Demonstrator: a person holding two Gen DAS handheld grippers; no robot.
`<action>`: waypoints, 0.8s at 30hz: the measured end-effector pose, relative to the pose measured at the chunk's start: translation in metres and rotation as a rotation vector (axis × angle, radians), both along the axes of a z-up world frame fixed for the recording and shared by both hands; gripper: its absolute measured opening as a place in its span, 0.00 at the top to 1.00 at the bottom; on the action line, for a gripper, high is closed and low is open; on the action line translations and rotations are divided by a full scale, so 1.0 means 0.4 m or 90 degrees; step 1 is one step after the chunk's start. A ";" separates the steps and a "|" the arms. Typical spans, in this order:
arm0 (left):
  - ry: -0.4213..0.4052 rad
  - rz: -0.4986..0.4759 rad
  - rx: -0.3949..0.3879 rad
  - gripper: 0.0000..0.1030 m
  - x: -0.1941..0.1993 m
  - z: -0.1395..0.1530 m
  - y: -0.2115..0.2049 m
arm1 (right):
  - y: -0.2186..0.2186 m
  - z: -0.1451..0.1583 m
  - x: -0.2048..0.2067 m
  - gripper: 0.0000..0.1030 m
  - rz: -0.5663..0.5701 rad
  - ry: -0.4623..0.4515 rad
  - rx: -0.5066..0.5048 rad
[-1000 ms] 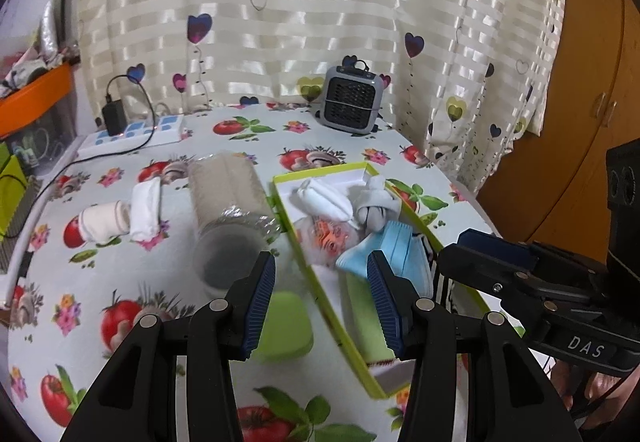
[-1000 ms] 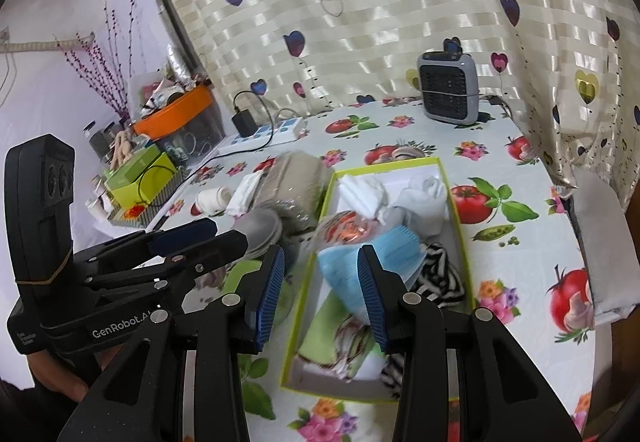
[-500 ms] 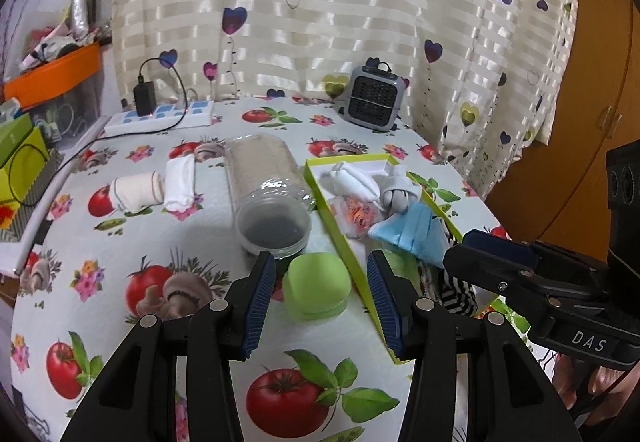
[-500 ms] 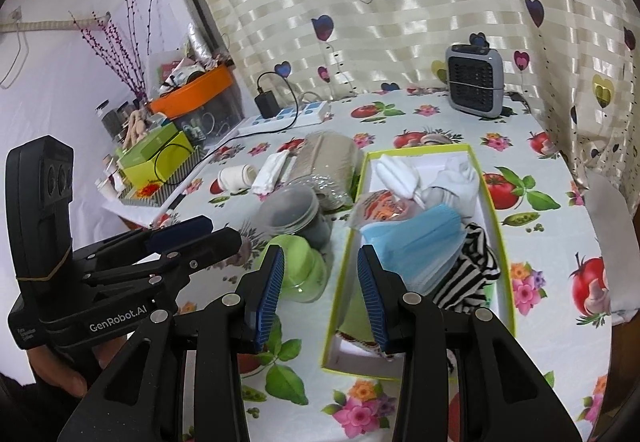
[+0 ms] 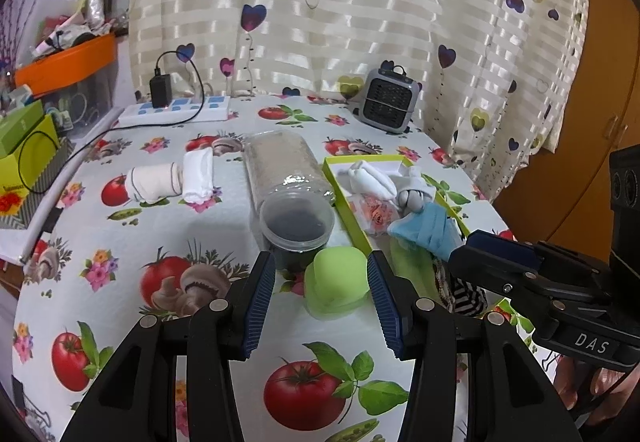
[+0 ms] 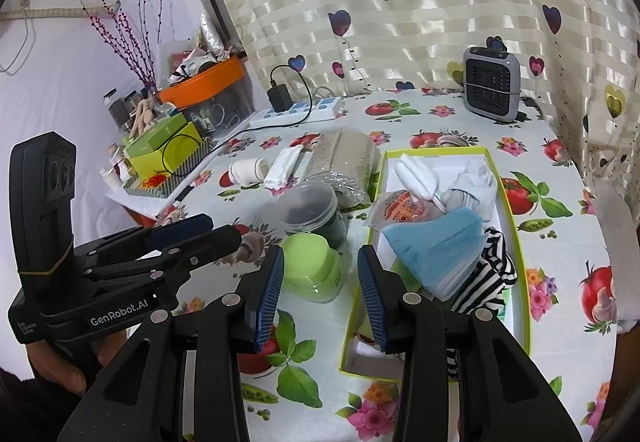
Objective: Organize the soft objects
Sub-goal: 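Withdraw both tools from the box toward the rolled bandage and towel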
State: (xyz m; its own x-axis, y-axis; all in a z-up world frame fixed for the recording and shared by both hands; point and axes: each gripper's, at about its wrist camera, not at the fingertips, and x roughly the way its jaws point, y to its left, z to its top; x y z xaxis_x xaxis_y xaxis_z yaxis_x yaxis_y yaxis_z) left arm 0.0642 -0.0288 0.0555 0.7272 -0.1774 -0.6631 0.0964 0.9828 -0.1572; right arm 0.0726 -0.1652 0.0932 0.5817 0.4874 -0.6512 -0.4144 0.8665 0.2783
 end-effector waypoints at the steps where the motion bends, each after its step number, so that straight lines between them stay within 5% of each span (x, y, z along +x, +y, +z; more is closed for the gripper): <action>1: 0.000 0.002 0.000 0.54 0.000 -0.001 0.003 | 0.001 0.000 0.000 0.62 0.001 0.000 -0.001; 24: 0.027 0.090 -0.017 0.54 0.024 -0.039 0.161 | 0.134 0.001 0.060 0.62 0.083 -0.006 -0.022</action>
